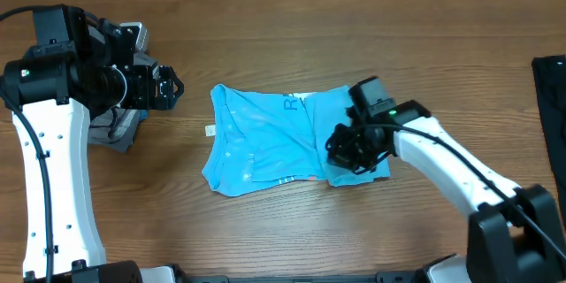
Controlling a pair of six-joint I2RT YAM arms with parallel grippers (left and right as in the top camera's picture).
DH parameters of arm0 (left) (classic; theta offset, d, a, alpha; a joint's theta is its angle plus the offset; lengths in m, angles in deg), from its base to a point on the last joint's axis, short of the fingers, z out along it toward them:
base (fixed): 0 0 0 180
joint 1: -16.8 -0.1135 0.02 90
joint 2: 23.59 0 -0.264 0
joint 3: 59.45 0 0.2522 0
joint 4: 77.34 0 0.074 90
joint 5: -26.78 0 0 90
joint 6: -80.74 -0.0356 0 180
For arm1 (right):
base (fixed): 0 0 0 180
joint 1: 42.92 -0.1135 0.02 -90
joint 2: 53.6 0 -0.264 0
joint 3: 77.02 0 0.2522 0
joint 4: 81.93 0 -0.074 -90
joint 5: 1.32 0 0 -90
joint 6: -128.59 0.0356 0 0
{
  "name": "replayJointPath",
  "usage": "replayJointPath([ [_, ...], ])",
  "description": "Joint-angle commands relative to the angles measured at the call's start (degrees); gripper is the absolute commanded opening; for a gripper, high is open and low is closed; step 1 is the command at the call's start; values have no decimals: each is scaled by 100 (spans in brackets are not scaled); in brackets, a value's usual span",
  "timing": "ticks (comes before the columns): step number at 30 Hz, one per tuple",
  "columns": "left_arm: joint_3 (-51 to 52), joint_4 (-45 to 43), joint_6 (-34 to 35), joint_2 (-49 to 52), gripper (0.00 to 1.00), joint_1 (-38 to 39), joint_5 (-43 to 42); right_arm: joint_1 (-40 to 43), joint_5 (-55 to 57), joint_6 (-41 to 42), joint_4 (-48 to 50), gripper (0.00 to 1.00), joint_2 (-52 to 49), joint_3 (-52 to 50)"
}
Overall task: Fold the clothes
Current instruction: 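Fold the right end leftward over the shirt with the right gripper, then release the fold and move the right gripper back to the right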
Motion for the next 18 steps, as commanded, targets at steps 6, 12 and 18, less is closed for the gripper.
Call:
replayJointPath([
  [6, -50, -15, -24, 17, 100, 37, 15, 105, 413, 553, 339, 4, -37, -387],
  [12, -50, -17, -24, 17, 100, 37, 15, -33, -555, 1102, 1303, 4, -715, -765],
  [18, -50, -17, -24, 17, 100, 37, 15, -199, -949, 1045, 1961, 4, -850, -715],
])
